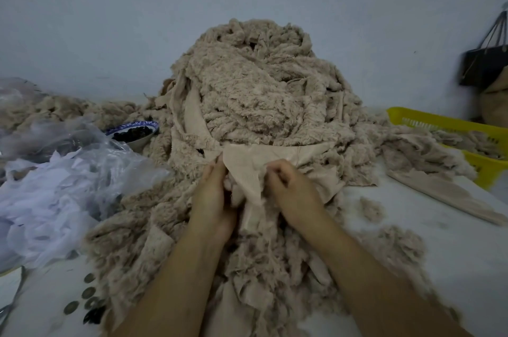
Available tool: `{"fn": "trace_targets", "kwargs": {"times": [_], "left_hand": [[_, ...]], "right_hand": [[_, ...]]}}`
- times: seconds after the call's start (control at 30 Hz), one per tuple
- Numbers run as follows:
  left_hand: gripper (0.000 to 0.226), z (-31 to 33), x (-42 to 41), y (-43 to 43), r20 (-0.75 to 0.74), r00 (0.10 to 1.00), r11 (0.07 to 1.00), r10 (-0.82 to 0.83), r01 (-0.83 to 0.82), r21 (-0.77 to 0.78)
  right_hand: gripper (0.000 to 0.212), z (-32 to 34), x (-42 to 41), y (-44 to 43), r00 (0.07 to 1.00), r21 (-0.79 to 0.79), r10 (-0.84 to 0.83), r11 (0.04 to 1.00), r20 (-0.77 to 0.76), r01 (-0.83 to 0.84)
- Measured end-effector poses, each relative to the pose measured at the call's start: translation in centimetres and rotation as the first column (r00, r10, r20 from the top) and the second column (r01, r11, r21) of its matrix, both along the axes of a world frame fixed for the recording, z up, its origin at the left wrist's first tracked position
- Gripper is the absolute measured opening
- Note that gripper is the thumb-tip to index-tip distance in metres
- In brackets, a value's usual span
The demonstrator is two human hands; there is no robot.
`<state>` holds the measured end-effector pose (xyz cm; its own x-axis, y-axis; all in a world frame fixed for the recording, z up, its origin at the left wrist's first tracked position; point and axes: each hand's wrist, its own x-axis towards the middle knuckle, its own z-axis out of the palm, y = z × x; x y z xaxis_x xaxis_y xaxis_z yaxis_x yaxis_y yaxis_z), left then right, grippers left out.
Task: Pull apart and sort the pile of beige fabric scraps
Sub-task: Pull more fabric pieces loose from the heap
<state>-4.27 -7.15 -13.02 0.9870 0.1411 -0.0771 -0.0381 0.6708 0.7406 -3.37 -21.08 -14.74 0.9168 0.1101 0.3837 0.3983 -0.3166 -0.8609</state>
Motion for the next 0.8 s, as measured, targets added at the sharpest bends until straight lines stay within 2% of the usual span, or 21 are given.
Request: {"fn": "trace_targets", "kwargs": {"times": [0.07,0.17,0.27,0.33,0.37,0.43,0.47,0.5,0.53,0.57,0.6,0.63,0.67,0.7,0.77,0.8], "left_hand": [[0.017,-0.1,0.2,0.1,0.001,0.999,0.999,0.035,-0.035,-0.02],[0.016,-0.3,0.3,0.3,0.037,0.999,0.996,-0.012,0.015,-0.09],[0.018,0.1,0.1,0.3,0.055,0.998,0.972,-0.03,0.042,-0.231],[0.016,0.2,0.2,0.5,0.055,0.998,0.967,0.009,0.005,-0.255],[0.014,0.1,0.3,0.4,0.063,0.998,0.98,0.023,-0.01,-0.199],[0.014,-0.1,0.1,-0.2,0.123,0.992,0.999,-0.004,-0.001,0.044],[0.024,-0.2,-0.2,-0.7,0.147,0.988,0.968,-0.046,0.008,0.25],[0.035,-0.4,-0.6,-1.1,0.145,0.984,0.875,-0.1,0.018,0.485],[0.042,-0.5,-1.0,-1.5,0.123,0.982,0.741,-0.145,0.025,0.671],[0.043,-0.7,-1.4,-1.7,0.114,0.976,0.63,-0.184,0.029,0.776],[0.037,-0.8,-1.7,-1.9,0.11,0.971,0.577,-0.212,0.033,0.816],[0.025,-0.8,-1.8,-2.0,0.122,0.968,0.582,-0.22,0.03,0.812],[0.012,-0.6,-1.9,-2.0,0.128,0.971,0.634,-0.2,0.029,0.773],[0.006,-0.6,-1.8,-2.0,0.128,0.978,0.702,-0.162,0.024,0.711],[0.007,-0.1,-1.7,-1.9,0.134,0.987,0.831,-0.087,-0.002,0.556],[0.007,0.1,-1.6,-1.8,0.142,0.988,0.874,-0.063,-0.014,0.486]], "right_hand": [[0.025,0.5,0.1,-0.9,0.985,0.326,0.031,0.945,-0.169,0.026],[0.015,1.1,0.1,-1.7,0.917,0.655,0.254,0.755,-0.308,0.011],[0.015,1.8,0.0,-1.9,0.868,0.799,0.38,0.6,-0.32,0.032],[0.011,2.1,0.1,-1.9,0.868,0.864,0.409,0.501,-0.281,0.044],[0.013,2.3,0.2,-1.9,0.871,0.897,0.426,0.44,-0.243,0.035],[0.017,2.4,0.5,-2.0,0.875,0.934,0.446,0.358,-0.188,0.018],[0.018,2.6,0.5,-2.0,0.872,0.947,0.463,0.322,-0.162,0.005],[0.02,2.7,0.4,-2.1,0.868,0.954,0.476,0.3,-0.138,-0.013],[0.023,2.7,0.4,-2.2,0.872,0.947,0.472,0.321,-0.133,-0.029],[0.024,2.6,0.5,-2.3,0.877,0.931,0.461,0.362,-0.134,-0.048],[0.024,2.6,0.4,-2.4,0.883,0.908,0.448,0.413,-0.141,-0.065],[0.021,2.5,0.3,-2.4,0.886,0.89,0.443,0.448,-0.138,-0.085],[0.019,2.4,0.2,-2.3,0.89,0.869,0.435,0.484,-0.139,-0.101],[0.027,2.3,0.1,-2.1,0.897,0.838,0.415,0.535,-0.149,-0.108],[0.05,1.8,-0.2,-1.9,0.925,0.708,0.345,0.692,-0.156,-0.138],[0.051,1.6,-0.5,-1.6,0.938,0.602,0.314,0.781,-0.15,-0.165]]}}
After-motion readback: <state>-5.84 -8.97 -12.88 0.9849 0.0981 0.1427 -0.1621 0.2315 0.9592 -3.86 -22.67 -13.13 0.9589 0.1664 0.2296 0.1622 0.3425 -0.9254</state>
